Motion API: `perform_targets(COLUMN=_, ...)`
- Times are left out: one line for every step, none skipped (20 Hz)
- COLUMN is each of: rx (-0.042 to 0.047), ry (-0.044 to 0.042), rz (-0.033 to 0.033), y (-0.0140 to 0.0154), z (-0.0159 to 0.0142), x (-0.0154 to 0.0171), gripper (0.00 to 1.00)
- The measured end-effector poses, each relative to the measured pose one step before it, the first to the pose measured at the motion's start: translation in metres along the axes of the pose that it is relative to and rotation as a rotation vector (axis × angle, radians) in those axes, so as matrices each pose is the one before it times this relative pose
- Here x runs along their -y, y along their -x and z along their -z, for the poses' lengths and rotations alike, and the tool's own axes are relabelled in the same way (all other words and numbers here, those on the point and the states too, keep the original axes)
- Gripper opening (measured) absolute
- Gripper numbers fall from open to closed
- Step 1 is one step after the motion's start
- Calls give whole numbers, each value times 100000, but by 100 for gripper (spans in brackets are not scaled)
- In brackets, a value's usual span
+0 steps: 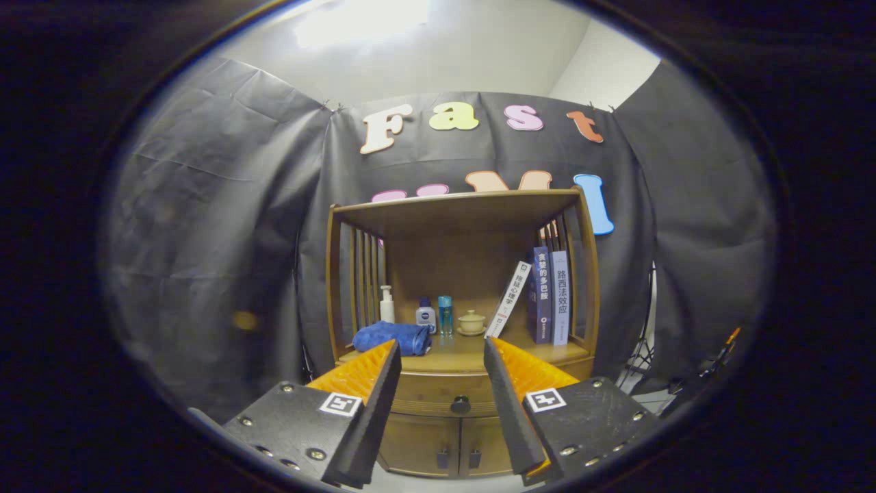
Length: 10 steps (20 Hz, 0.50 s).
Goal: Pull open the drawer, take out the items inside it, and place them on the countertop above the cabinet.
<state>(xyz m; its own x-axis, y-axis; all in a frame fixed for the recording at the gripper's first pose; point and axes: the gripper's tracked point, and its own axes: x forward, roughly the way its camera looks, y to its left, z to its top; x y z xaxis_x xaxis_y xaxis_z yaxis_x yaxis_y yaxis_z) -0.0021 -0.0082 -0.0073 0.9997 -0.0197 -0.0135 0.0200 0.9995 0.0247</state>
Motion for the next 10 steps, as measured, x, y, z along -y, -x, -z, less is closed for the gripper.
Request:
perform_targets(rx=-223, ry=29, rz=21, y=37, z=147, x=21, gripper=73)
perform_targets(rx=-332, ry=21, rz=-21, y=-104, z=28, x=-26, gripper=73)
perform_targets(rx=-146, ry=41, rz=-239, y=-36, z=77, x=-69, gripper=73)
perform_targets(rx=-115, ry=-35, rz=-264, y=-118, z=6, x=-59, gripper=73)
perform_targets(rx=-167, ry=-58, rz=-272, y=43, z=102, x=-89, gripper=72)
perform_targets(rx=-263, ry=-44, rz=-113, y=-77, z=71, x=47, gripper=72)
perform_targets(rx=-155, ry=-17, rz=-117, y=-32, z=153, x=-12, gripper=72)
perform_targets(rx=-118, ry=-68, rz=-102, y=-156, z=23, x=43, gripper=72)
perform_targets(rx=-38, ry=-227, rz=-271, y=-128, z=164, x=28, gripper=73)
perform_targets(rx=-140, ry=-357, rz=-225, y=-165, z=101, x=27, gripper=73)
